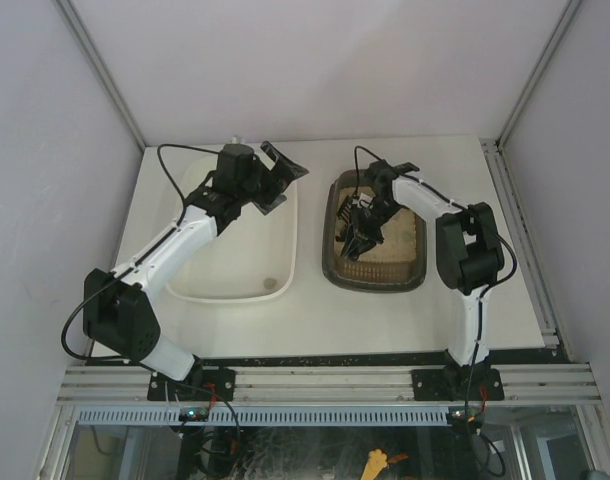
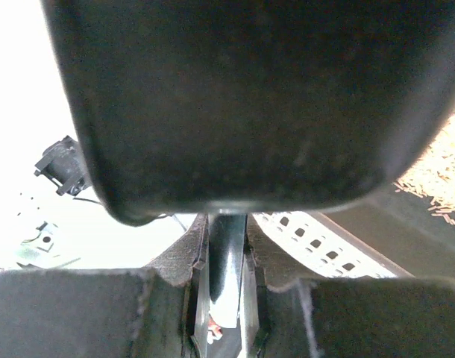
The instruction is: Clean the litter box
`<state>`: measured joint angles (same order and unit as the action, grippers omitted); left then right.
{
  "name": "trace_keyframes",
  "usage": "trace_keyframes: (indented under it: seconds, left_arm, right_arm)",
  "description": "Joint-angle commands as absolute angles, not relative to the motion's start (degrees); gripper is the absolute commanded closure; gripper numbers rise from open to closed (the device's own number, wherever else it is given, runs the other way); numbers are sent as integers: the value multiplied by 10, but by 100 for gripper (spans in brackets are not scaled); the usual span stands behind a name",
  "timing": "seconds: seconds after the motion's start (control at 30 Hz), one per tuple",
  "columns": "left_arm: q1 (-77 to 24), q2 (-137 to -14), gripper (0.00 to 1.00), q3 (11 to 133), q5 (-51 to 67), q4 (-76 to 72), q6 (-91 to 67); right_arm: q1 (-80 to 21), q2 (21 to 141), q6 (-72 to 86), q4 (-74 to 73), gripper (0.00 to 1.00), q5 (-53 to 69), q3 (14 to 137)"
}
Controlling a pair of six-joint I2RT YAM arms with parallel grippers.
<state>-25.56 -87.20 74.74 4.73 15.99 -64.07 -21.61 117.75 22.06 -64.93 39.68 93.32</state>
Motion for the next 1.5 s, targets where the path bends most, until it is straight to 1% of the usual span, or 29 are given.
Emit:
trace_keyframes:
  seconds: [0.0,0.17,0.33,0.47,0.63,0.73,0.83,0.93,1.03,1.13,1.2,1.27,1.37,1.47]
  left_arm:
    - [-251,-840,0,736,51,135,-648]
    - [-250,-836,0,735,49,135,-635]
    - [-241,-827,0,753,52,160,-591]
    - [-209,-811,0,765,68,207,-541]
    - [-154,-736,0,713,96,214,-449]
    - [-130,-701,0,722,94,288,-369]
    - [-111,-680,0,751,67,371,-284]
    - [-96,-652,0,753,9,407,-229]
    - [-72,-637,0,750,-30,434,-210]
    - [-55,-618,0,732,-61,443,-205]
    - [-49,-609,1,724,-68,447,-202]
    - [-45,-603,3,714,-69,450,-203]
    - [-42,-585,3,694,-72,443,-210]
    - [-40,-560,2,672,-71,431,-221]
  right_arm:
    - [-206,1167,219,-564,100,459,914]
    - [-170,1083,251,-479,100,443,801]
    - [-125,996,281,-409,100,460,695]
    - [-113,954,283,-378,100,465,651]
    - [-111,910,305,-313,100,477,604]
    - [-106,879,319,-256,100,494,566]
    - [-104,823,343,-163,100,497,504]
    - [-103,752,365,-55,100,485,427]
    - [-100,694,383,42,100,477,360]
    - [-86,664,409,133,100,495,304]
    - [-73,645,452,230,100,498,249]
    - [-61,643,473,296,100,499,218]
    - [-47,677,496,362,100,541,210]
    - [-19,724,587,499,100,588,194]
